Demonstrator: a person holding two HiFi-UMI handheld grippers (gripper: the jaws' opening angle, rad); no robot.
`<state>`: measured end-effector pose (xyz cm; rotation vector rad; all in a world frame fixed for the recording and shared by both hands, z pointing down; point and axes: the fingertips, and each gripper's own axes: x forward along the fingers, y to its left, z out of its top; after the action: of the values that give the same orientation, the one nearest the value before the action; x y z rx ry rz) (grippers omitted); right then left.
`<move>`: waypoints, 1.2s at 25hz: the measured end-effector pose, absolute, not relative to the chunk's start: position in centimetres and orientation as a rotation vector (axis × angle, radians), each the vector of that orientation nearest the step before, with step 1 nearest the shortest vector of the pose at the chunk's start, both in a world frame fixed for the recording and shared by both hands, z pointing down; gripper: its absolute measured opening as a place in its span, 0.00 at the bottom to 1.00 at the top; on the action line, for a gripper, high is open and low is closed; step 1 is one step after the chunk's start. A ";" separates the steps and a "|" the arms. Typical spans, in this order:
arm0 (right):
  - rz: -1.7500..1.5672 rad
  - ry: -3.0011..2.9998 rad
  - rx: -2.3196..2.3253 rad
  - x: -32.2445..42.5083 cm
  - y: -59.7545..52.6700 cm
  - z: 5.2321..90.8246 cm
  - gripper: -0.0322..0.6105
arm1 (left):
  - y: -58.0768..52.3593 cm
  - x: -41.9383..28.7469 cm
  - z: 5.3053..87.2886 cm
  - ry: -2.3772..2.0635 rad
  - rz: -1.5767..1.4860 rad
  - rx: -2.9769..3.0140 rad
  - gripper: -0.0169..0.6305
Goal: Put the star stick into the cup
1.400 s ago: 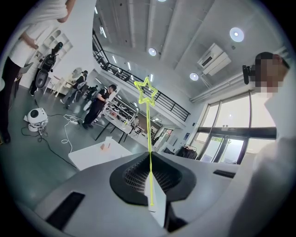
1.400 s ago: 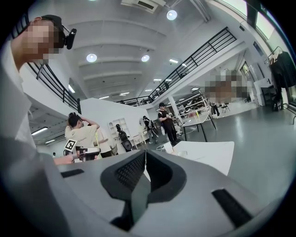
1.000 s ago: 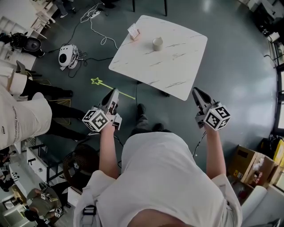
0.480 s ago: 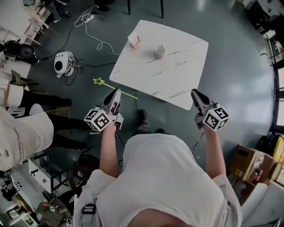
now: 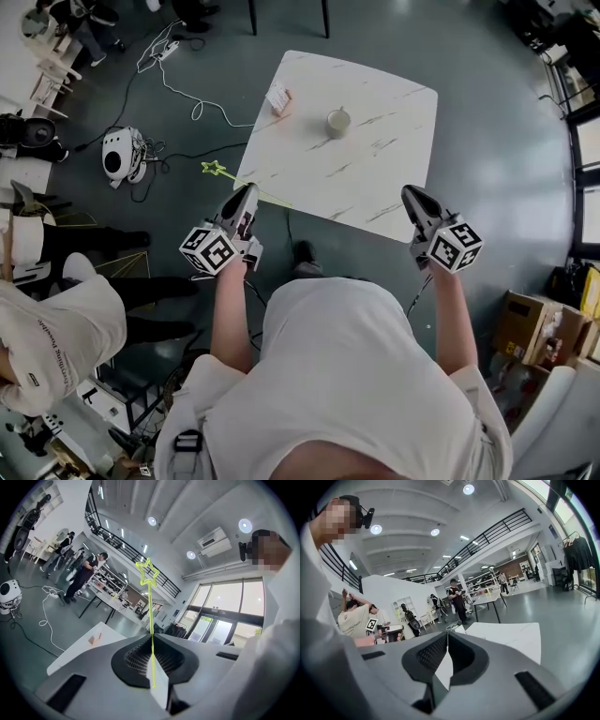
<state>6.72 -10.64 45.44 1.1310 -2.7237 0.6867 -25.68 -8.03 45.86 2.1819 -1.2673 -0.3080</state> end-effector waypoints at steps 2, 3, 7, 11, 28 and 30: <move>0.686 -2.699 1.162 6.0 -11.4 45.6 0.09 | -9.4 -26.5 46.0 -1.240 -0.292 2.199 0.06; 0.684 -2.686 1.176 5.6 -11.8 45.7 0.09 | -10.0 -26.9 46.1 -1.228 -0.286 2.205 0.06; 0.686 -2.645 1.231 4.4 -13.0 46.1 0.09 | -12.3 -28.8 46.6 -1.187 -0.279 2.219 0.06; 0.686 -2.607 1.279 3.0 -13.9 46.3 0.09 | -13.8 -30.2 47.2 -1.147 -0.266 2.228 0.06; 0.724 -2.550 1.282 2.0 -14.6 48.2 0.09 | -16.2 -29.0 49.8 -1.073 -0.213 2.218 0.06; 0.729 -2.555 1.272 2.5 -15.0 48.4 0.09 | -16.6 -28.3 49.8 -1.081 -0.211 2.216 0.06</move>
<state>2.52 -15.04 48.42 1.2721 -2.5555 0.7294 -28.29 -16.55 49.80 2.2160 -1.0810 -0.2106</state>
